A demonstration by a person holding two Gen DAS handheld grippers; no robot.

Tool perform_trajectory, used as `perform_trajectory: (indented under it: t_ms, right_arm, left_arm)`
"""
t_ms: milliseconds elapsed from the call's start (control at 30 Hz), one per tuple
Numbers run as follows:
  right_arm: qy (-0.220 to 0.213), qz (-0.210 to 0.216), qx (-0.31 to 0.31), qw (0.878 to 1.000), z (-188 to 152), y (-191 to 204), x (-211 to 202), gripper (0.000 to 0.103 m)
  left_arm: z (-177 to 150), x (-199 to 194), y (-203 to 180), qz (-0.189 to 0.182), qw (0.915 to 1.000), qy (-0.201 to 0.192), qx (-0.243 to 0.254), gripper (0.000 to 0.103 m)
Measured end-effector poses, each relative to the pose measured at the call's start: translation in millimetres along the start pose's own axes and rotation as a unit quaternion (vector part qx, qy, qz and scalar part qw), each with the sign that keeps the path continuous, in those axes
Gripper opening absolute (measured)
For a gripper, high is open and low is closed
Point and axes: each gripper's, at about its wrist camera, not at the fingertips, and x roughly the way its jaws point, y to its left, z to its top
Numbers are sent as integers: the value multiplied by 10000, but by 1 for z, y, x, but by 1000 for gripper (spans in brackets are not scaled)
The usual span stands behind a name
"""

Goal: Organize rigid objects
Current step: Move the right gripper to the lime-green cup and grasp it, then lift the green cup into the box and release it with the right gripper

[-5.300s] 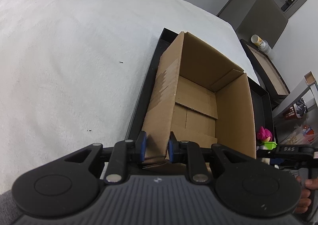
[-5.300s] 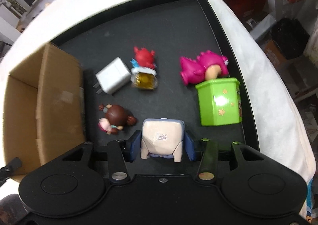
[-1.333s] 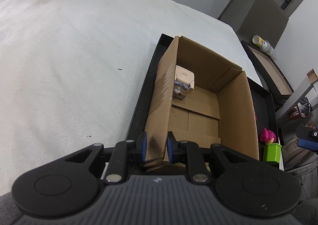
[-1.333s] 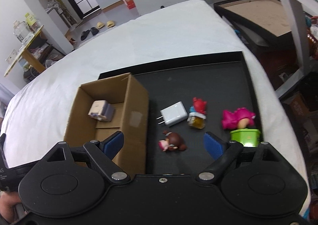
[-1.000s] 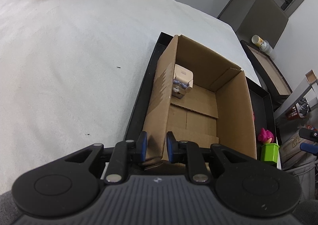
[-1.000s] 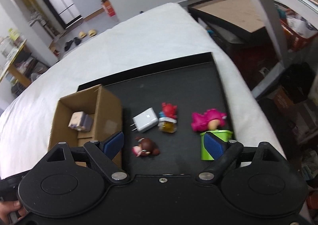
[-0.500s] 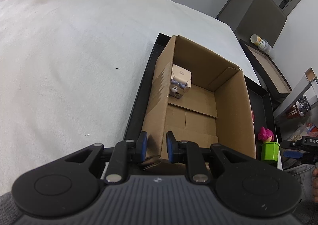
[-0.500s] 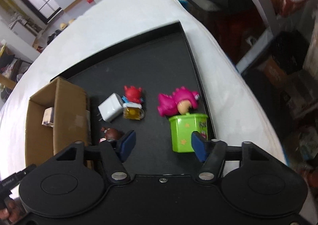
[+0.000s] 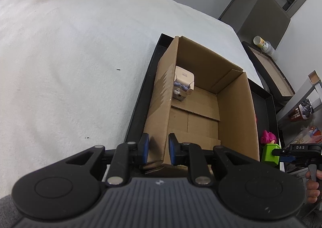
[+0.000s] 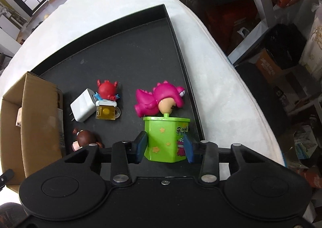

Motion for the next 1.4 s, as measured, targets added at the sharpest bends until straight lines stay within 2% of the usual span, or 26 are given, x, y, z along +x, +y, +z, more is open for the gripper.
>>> perform_trajectory:
  t_ms: [200,300,400,967,1400]
  right_arm:
    - [137,49,157,9998,1,-4,9,49]
    - [270,243,339,9988,1,-9,14,48]
    - [384,195,313,9986,-1,-7,19,47]
    - [24,362,-39,9993,-7,21,-25,46]
    - [-172,498,-590,9969,-2,72,-51,47]
  left_arm:
    - [0,0,1,-44,10000,-1,-29,19]
    - [0,-1,2,-62,10000,-3,-41,19]
    - [-1,-1,1,-54,10000,-10,-30,19]
    - [-1,-2,-1,-68,10000,-32,39,19]
    - [-3,-2,1,-70,9999,-91,41,15]
